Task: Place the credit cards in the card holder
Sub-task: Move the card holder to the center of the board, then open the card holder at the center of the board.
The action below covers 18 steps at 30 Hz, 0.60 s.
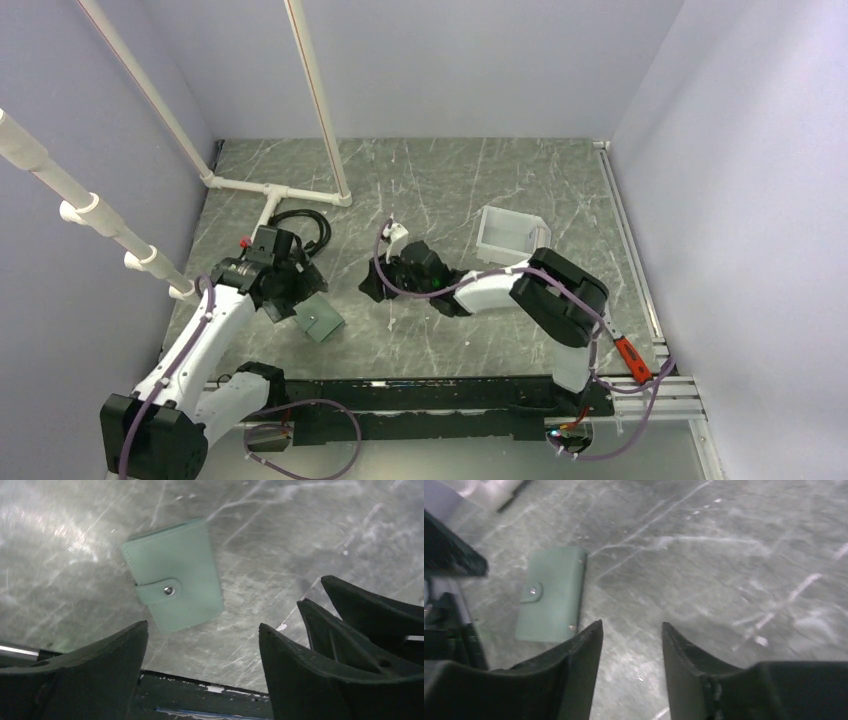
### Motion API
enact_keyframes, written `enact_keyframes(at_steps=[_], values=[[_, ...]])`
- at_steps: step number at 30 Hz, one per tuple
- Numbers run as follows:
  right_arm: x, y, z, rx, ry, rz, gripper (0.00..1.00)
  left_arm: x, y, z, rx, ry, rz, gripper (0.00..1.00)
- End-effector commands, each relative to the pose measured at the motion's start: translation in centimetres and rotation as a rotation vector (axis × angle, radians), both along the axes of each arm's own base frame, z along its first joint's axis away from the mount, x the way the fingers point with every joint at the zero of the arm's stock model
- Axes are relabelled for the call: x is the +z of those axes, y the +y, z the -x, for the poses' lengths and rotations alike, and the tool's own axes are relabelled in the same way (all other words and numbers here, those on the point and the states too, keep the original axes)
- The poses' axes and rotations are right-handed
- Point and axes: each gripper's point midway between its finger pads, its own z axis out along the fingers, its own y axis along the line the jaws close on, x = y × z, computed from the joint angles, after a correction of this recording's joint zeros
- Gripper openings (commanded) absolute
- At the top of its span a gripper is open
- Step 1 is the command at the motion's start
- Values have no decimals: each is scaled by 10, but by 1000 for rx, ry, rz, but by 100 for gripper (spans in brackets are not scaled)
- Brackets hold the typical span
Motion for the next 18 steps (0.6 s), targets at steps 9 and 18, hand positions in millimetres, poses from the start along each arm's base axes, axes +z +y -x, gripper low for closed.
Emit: enact_keyframes(at_steps=[9, 18], values=[[13, 67, 37, 283, 756, -283, 55, -53, 31, 27, 427, 110, -21, 69], [-22, 74, 34, 173, 846, -91, 55, -95, 42, 30, 501, 166, -52, 20]])
